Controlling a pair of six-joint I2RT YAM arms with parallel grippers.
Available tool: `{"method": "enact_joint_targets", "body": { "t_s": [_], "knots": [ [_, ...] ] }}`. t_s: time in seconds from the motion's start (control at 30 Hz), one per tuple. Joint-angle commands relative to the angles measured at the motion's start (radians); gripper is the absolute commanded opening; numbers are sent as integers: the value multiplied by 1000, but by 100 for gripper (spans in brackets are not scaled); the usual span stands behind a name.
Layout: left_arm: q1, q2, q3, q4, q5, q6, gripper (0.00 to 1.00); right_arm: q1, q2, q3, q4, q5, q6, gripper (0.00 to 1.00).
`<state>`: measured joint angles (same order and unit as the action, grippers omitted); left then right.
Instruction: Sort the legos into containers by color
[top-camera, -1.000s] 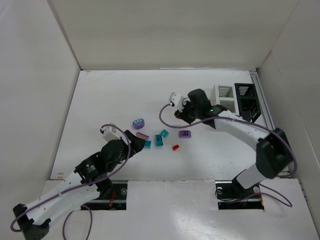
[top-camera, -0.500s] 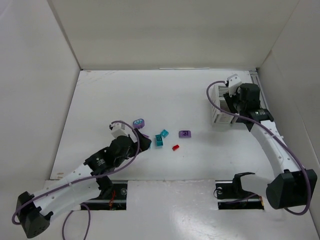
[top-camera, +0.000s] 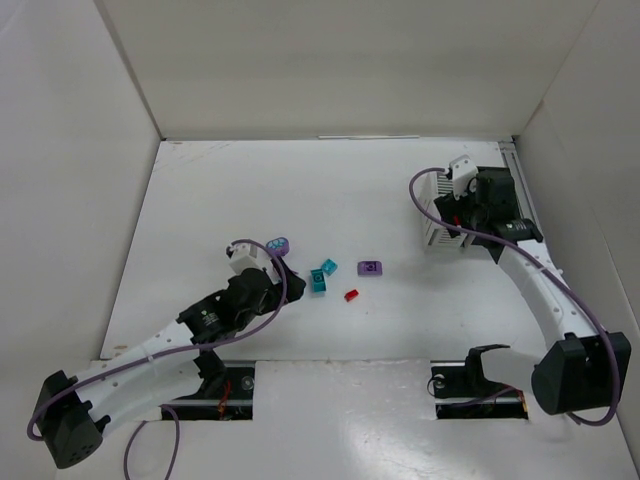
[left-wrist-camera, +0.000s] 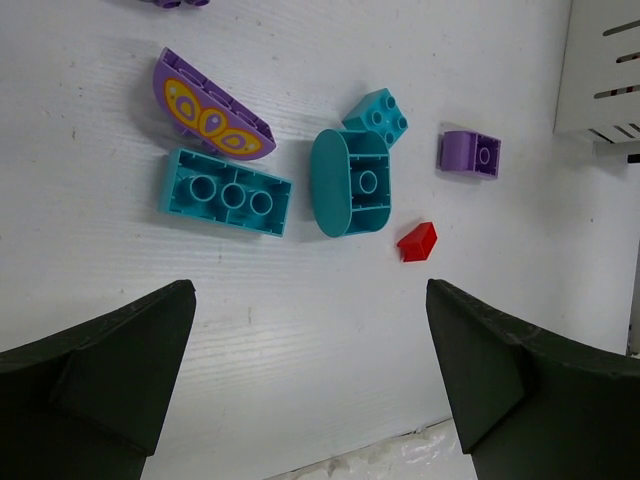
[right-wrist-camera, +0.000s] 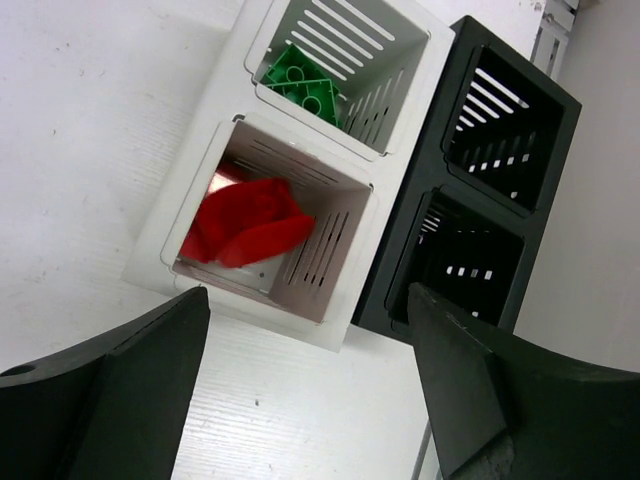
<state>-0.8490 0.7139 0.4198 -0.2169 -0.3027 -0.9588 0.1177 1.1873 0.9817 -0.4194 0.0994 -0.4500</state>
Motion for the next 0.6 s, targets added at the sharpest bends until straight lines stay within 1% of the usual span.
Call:
{"method": "enact_joint_targets", "body": {
  "t_s": [0.0,0.03,0.13,0.2,0.27,0.3,0.33,0.37,0.4,0.43,0.5,0.53,0.57],
  "knots": [
    [2,-4,42,34,-1,22,99,19,-46,8,-1,-9,-16,85],
    [2,-4,42,25,-1,22,99,34,-58,8,-1,0,-16,86],
    [2,-14,51,1,-12,22,99,132,-103,17,-10,20,-45,86],
    [2,-25,62,-21,-24,22,99,232,-123,17,-41,20,-67,86],
    [2,-25,73,-70,-56,2,99,314,-123,17,-50,-21,-76,86],
    [2,-25,88,-91,-68,-14,99,404,-123,5,-50,-36,-76,86],
    [2,-25,103,-129,-93,-47,99,449,-112,-24,-50,-46,-55,86],
    [2,-25,103,-145,-102,-60,99,546,-94,-66,-9,-67,-55,84],
    [2,-25,103,-154,-102,-69,99,591,-94,-66,14,-85,-55,84],
    [2,-25,103,-154,-111,-69,99,629,-63,-107,40,-102,-35,83],
    [2,-34,103,-154,-111,-80,99,698,-19,-133,88,-156,-35,80],
    [2,-34,94,-163,-111,-92,99,753,6,-144,141,-156,-26,80],
    [2,-34,85,-164,-102,-92,99,773,59,-153,166,-165,-15,78]
  ]
}}
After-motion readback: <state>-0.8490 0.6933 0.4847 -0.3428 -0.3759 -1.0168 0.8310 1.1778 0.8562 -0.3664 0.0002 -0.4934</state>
